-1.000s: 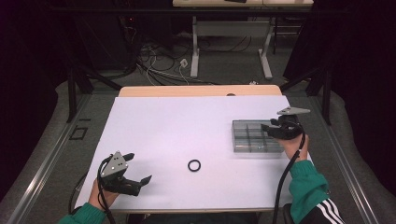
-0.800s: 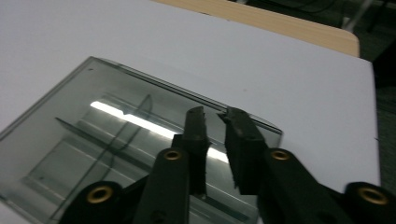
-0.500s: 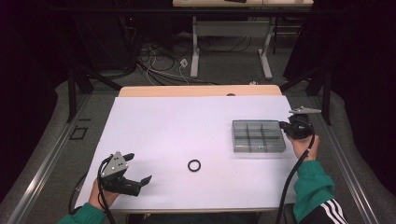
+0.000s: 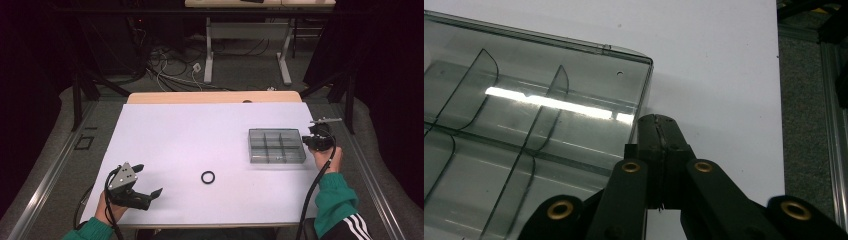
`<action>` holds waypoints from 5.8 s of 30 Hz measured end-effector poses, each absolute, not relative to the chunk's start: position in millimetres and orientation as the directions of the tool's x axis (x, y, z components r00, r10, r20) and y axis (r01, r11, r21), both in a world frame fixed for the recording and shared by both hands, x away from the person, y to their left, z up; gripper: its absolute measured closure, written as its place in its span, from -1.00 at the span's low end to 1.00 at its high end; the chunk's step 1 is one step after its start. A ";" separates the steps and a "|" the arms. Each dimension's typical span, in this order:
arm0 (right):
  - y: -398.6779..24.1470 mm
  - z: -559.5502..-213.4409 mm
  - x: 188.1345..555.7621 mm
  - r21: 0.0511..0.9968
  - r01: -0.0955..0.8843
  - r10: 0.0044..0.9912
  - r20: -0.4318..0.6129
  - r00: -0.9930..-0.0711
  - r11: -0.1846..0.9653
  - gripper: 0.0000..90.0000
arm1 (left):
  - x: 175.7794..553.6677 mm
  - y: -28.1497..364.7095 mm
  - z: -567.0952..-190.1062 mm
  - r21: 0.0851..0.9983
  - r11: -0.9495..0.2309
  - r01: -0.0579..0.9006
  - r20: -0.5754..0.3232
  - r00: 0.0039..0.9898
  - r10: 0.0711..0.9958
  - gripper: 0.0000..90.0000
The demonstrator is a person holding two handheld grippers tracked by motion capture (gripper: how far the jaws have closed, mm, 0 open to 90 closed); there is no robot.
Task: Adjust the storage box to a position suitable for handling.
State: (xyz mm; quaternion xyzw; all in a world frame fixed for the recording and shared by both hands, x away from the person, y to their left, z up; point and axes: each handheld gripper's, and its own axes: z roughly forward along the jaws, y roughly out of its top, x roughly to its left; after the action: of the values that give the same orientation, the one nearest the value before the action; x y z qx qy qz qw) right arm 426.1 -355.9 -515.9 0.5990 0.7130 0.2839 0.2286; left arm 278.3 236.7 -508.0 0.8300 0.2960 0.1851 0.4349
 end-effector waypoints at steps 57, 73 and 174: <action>-352.3 -523.2 427.7 0.612 0.787 0.993 0.026 -0.119 0.078 1.00 | 277.7 236.5 -507.8 0.831 -0.449 0.329 0.053 0.756 0.652 -1.00; -353.1 -526.0 426.7 0.596 0.800 0.992 0.041 -0.117 0.070 1.00 | 277.2 236.3 -507.9 0.831 -0.447 0.331 0.049 0.757 0.652 -1.00; -267.8 -524.1 434.9 0.600 0.772 0.955 0.043 -0.294 0.210 1.00 | 277.1 236.2 -507.1 0.823 -0.466 0.326 0.066 0.759 0.647 -1.00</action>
State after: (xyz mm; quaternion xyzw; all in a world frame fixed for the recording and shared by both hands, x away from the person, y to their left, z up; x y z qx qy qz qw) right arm 434.9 -267.8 -524.1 0.5689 0.7588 0.2667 0.1715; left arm 277.1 236.2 -507.1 0.8352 0.2913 0.1882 0.4268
